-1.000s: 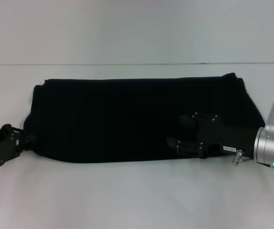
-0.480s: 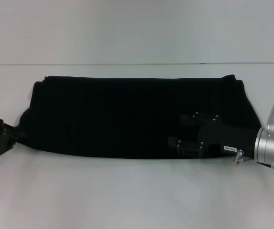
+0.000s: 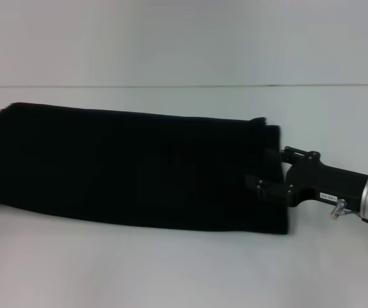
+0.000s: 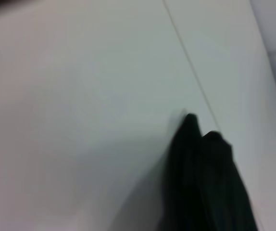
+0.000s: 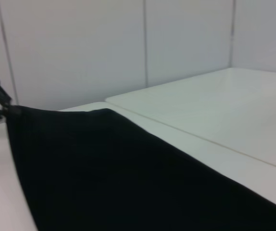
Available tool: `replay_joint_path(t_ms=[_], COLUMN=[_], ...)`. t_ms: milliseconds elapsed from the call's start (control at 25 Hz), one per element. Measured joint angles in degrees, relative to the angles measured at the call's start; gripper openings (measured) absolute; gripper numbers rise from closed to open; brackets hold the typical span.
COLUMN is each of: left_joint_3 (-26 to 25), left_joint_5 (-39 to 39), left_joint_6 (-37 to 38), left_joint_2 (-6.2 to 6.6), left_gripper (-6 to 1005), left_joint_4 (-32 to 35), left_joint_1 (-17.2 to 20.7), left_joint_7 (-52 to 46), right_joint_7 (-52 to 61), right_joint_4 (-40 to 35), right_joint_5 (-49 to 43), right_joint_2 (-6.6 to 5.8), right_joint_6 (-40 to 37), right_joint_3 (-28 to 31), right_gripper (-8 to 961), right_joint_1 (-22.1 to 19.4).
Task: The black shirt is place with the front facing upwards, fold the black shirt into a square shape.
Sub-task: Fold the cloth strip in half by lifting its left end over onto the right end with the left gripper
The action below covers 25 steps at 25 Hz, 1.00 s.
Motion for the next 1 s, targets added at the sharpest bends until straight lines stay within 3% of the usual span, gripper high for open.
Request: replay_joint_path(t_ms=[200, 320, 560, 600, 640, 840, 920, 960, 1000], left_joint_3=[-1.63, -1.84, -1.06, 0.52, 0.52, 7.32, 10.07, 10.61, 12.18], left_joint_5=[-0.39, -1.65, -4.96, -5.0, -5.0, -5.03, -5.03, -5.05, -5.05], left_joint_6=[1.98, 4.91, 10.91, 11.78, 11.78, 11.81, 11.38, 11.16, 10.51], left_joint_2=[0.9, 1.05, 0.38, -0.72, -0.72, -4.88, -7.71, -8.36, -10.31], left_gripper=[50, 54, 62, 64, 65, 72, 75, 77, 78], left_joint_4=[1.37, 2.43, 3.45, 3.46, 3.46, 3.4, 3.49, 3.51, 3.51], left_joint_1=[0.04, -1.98, -10.71, -15.18, -15.18, -24.68, -27.46, -27.77, -28.34], left_joint_7=[0.05, 0.24, 1.48, 1.86, 1.86, 2.31, 2.78, 2.93, 3.33], right_joint_7=[0.02, 0.02, 0.03, 0.03, 0.03, 0.03, 0.03, 0.03, 0.03], right_joint_4=[-0.1, -0.12, -0.13, -0.12, -0.12, -0.12, -0.13, -0.12, -0.11], right_joint_5=[0.03, 0.15, 0.47, 0.48, 0.49, 0.56, 0.57, 0.57, 0.57], right_joint_2=[-0.07, -0.04, -0.13, -0.12, -0.13, -0.17, -0.18, -0.19, -0.19], right_joint_6=[-0.05, -0.14, -0.64, -0.69, -0.73, -0.88, -0.91, -0.95, -1.0], right_joint_3=[2.31, 3.52, 6.49, 6.84, 7.23, 8.62, 8.79, 8.81, 8.82], right_gripper=[777, 777, 777, 777, 777, 777, 777, 777, 777], right_joint_1=[-1.18, -1.88, -3.71, -4.03, -4.4, -6.03, -6.43, -6.6, -6.79])
